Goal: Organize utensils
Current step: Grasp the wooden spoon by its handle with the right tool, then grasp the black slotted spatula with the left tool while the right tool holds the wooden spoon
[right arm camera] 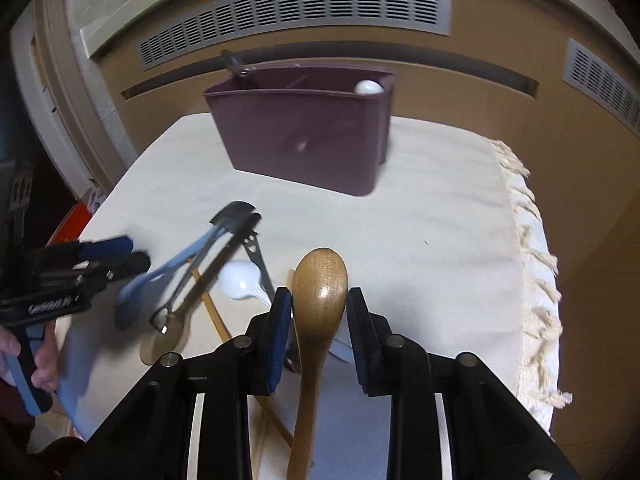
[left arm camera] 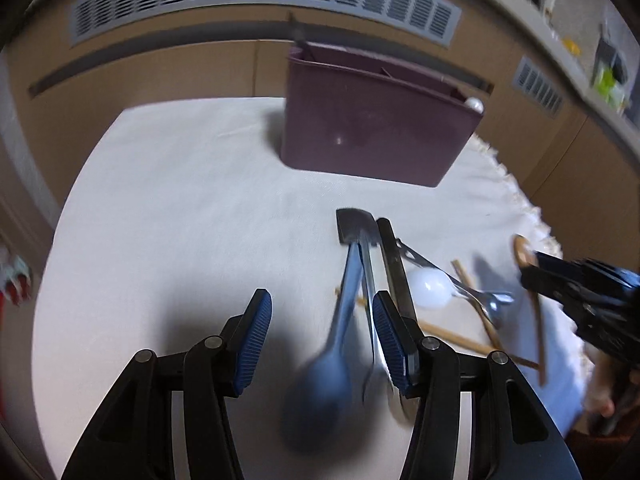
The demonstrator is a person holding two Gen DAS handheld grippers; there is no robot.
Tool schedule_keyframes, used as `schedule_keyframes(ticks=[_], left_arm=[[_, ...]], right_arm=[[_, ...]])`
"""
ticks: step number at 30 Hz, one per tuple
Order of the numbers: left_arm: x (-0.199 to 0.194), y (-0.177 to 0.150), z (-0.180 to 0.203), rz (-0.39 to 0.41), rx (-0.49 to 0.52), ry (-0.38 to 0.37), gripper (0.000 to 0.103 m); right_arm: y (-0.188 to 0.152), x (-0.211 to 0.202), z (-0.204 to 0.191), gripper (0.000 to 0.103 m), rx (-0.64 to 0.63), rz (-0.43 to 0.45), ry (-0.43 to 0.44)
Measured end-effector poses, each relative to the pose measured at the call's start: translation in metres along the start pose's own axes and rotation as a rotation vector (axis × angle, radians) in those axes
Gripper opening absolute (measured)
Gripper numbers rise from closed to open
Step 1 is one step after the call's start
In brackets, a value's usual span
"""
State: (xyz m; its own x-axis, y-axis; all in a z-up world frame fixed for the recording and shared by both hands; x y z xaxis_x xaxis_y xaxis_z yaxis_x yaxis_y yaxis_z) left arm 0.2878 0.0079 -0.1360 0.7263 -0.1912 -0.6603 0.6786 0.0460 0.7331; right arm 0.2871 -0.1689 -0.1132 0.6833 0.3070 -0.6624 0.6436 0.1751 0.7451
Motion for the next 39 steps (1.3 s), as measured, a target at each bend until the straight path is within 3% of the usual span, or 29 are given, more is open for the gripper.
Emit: schedule_keyframes(ticks=[10, 15, 18, 23, 30, 33, 39], left_arm=[[0.04, 0.003, 0.028, -0.074, 0.118, 0.039, 0.053], [0.043, 0.003, 0.036, -0.087, 0.1, -0.008, 0.052], [0.042, 0.009, 0.03, -0.084, 0.017, -0.067, 0.052], [0.051, 0.017, 0.017, -0.108, -0.023, -0.054, 0.052], [0.076, 0.032, 0.031, -0.149, 0.102, 0.029, 0.051], [0.08, 0.037, 0.025, -0.149, 0.108, 0.06, 0.048], [0.062, 0.033, 0.013, -0.131, 0.056, 0.018, 0.045]], right_arm=[[-0.01, -0.006, 0.017, 0.026, 0.014, 0.012, -0.007], [-0.012, -0.002, 0.02, 0.026, 0.035, 0.004, -0.003], [-0.013, -0.001, 0.021, 0.026, 0.044, 0.002, -0.002], [-0.012, -0.002, 0.02, 0.026, 0.04, 0.011, 0.003], [-0.009, -0.006, 0.016, 0.026, -0.002, 0.032, -0.02], [-0.009, -0.012, 0.018, 0.026, -0.013, 0.042, -0.037], [-0.012, -0.018, 0.028, 0.026, -0.009, 0.049, -0.063]])
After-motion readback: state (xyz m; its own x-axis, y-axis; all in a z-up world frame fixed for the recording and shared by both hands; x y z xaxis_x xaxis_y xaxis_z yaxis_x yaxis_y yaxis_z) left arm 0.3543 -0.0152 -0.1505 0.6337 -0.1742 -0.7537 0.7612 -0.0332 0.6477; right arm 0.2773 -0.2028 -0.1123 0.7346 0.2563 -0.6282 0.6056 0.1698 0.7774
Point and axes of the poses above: each gripper's, at about its wrist camera, not at the fingertips, and x roughly the way its jaws point, z to its right, y to its top, the point moved 10 cm from there along x, roughly the way its jaws point, and after that the axes turned 11 degrees about z, right-handed, at the moved point
